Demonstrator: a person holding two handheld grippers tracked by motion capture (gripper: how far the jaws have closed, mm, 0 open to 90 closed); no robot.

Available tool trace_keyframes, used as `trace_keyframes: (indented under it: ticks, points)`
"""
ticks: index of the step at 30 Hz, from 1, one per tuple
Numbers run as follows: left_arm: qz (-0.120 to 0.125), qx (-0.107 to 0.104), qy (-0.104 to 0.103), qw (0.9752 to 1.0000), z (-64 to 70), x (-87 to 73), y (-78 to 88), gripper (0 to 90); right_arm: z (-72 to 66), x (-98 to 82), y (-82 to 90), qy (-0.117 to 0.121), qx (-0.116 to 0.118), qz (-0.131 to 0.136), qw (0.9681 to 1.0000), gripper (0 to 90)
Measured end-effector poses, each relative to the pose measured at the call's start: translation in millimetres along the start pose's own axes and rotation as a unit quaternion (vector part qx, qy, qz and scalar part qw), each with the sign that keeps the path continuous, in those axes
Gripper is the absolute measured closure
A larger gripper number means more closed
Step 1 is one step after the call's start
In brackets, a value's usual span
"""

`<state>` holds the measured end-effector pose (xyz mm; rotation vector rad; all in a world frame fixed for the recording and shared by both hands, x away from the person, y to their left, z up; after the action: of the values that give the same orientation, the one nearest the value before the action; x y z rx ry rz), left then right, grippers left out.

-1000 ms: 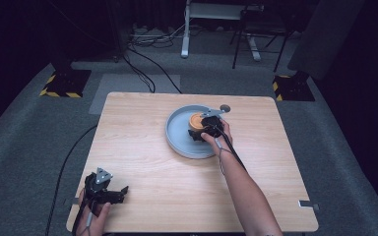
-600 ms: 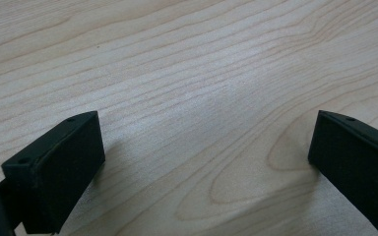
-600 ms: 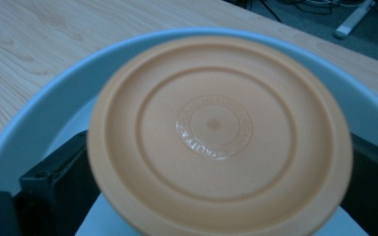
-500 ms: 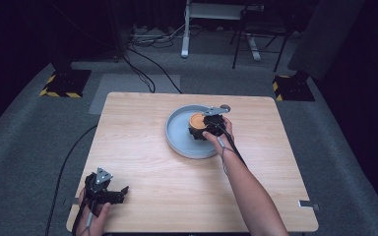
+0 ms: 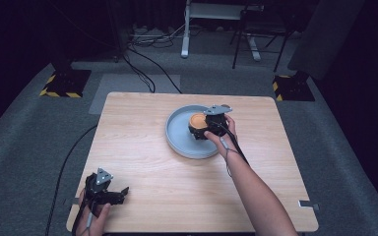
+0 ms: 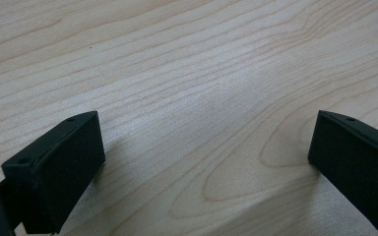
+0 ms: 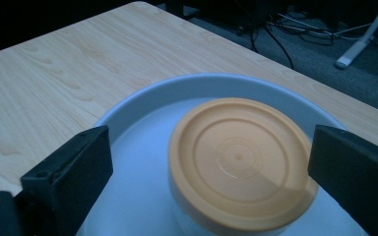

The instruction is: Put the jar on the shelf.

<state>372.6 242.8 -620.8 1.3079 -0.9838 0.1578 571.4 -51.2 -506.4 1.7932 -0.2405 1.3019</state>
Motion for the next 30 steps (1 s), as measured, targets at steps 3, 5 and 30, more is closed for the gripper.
trace_keyframes:
  ticks: [3, 5, 30]
  points:
    - [0.000, 0.000, 0.000, 1.0000, 0.0, 0.1, -0.1, 0.4, -7.9, 1.8, 4.7, 0.003, 0.008, 0.004, 1.0000, 3.1]
    - [0.000, 0.000, 0.000, 1.0000, 0.0, 0.1, -0.1, 0.4, -12.9, 2.4, 7.5, 0.006, 0.012, 0.004, 0.9999, 3.1]
    - [0.000, 0.000, 0.000, 1.0000, 0.0, 0.1, -0.1, 0.4, -66.3, 2.6, 53.9, 0.027, 0.059, 0.024, 0.9976, 3.1]
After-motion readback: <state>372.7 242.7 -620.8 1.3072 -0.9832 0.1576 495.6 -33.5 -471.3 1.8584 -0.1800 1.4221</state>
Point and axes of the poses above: each handheld gripper's, and its own axes: y roughly backward along the jaws, x roughly out of its top, z roughly to its right, the point moved 10 cm from there along -y, roughly forward along the jaws, and after that the axes turned 6 degrees about -y, right-handed, at the moved point
